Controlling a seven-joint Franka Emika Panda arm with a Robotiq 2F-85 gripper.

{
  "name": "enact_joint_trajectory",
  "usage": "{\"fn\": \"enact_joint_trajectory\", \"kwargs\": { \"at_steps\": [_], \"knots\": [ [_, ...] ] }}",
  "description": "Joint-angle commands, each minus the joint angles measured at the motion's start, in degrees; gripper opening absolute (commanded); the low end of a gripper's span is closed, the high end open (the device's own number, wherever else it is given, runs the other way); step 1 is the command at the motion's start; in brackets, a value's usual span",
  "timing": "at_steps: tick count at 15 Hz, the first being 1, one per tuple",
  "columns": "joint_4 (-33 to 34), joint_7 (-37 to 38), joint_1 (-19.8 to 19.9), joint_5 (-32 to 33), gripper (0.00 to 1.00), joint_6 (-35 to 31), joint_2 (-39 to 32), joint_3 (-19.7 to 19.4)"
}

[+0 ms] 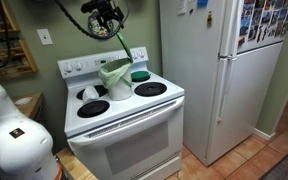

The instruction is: Remove a piece of tissue from the white bin, put it on the washing machine and then close the lid of the bin

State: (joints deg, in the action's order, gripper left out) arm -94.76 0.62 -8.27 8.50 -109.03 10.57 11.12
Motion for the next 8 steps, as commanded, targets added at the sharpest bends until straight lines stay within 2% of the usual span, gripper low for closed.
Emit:
{"fn": "enact_joint_trajectory", "kwargs": {
  "at_steps": [1, 5, 8],
  "knots": [
    [-0.79, -0.30, -0.65, -4.20, 1.00, -2.91, -1.37, -0.59],
    [-0.32, 0.73, -1.30, -11.49, 1.00, 1.36, -2.04, -0.39],
    [-0.29, 4.94, -1.45, -12.27, 1.00, 6.45, -1.45, 0.28]
  ]
}}
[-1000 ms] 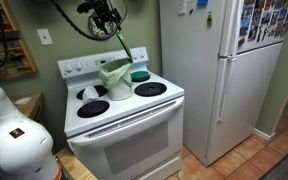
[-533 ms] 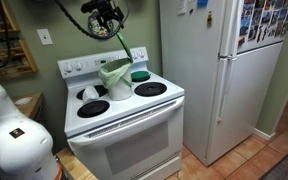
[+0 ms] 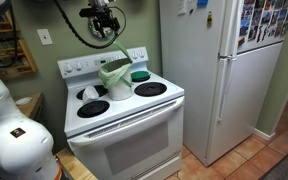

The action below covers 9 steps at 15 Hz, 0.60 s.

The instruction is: Remove a piece of tissue from the white bin, put it on the washing machine and then close the lid of the bin

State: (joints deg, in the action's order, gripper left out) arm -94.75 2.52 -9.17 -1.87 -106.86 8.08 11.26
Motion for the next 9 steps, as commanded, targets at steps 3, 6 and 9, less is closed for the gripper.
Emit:
{"fn": "enact_joint_trajectory", "kwargs": {
  "at_steps": [3, 6, 9],
  "knots": [
    [-0.26, 6.55, -1.05, -3.56, 1.00, 7.84, 0.83, 0.74],
    [-0.71, 10.94, -1.51, -6.51, 1.00, 10.18, 0.35, 1.39],
    [-2.52, 19.26, -1.91, -8.44, 1.00, 7.37, 0.81, 2.62]
  ]
}}
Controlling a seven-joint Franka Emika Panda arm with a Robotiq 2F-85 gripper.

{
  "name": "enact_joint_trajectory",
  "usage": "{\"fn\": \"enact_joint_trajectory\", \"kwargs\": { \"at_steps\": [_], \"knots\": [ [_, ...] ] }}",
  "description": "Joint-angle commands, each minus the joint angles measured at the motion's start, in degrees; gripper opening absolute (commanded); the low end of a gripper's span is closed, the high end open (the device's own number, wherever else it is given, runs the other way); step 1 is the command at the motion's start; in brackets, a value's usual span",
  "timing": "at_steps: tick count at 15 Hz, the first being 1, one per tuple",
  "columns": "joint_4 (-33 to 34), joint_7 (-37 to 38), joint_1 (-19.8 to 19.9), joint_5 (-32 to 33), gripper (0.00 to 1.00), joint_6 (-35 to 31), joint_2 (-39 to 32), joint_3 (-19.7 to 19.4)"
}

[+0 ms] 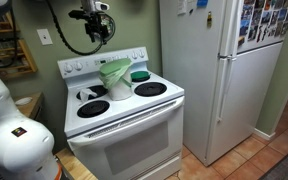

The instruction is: Remove a piece of tissue from the white bin, put it on the washing machine and then close the lid of the bin

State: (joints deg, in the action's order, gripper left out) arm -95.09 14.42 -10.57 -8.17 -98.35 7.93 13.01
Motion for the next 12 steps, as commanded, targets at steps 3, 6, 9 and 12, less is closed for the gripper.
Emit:
{"fn": "enact_joint_trajectory", "kwargs": {
  "at_steps": [3, 6, 9, 12],
  "knots": [
    [-3.05, 16.29, -1.26, -1.45, 1.00, -0.78, 1.01, 2.79],
    [-3.88, 21.50, -1.89, -0.90, 1.00, -0.35, 0.98, 4.24],
    [-1.69, 18.94, -1.97, -0.51, 1.00, 0.04, -0.31, 3.99],
    [-1.63, 18.78, -1.85, -0.54, 1.00, -0.04, -0.28, 3.73]
  ]
}}
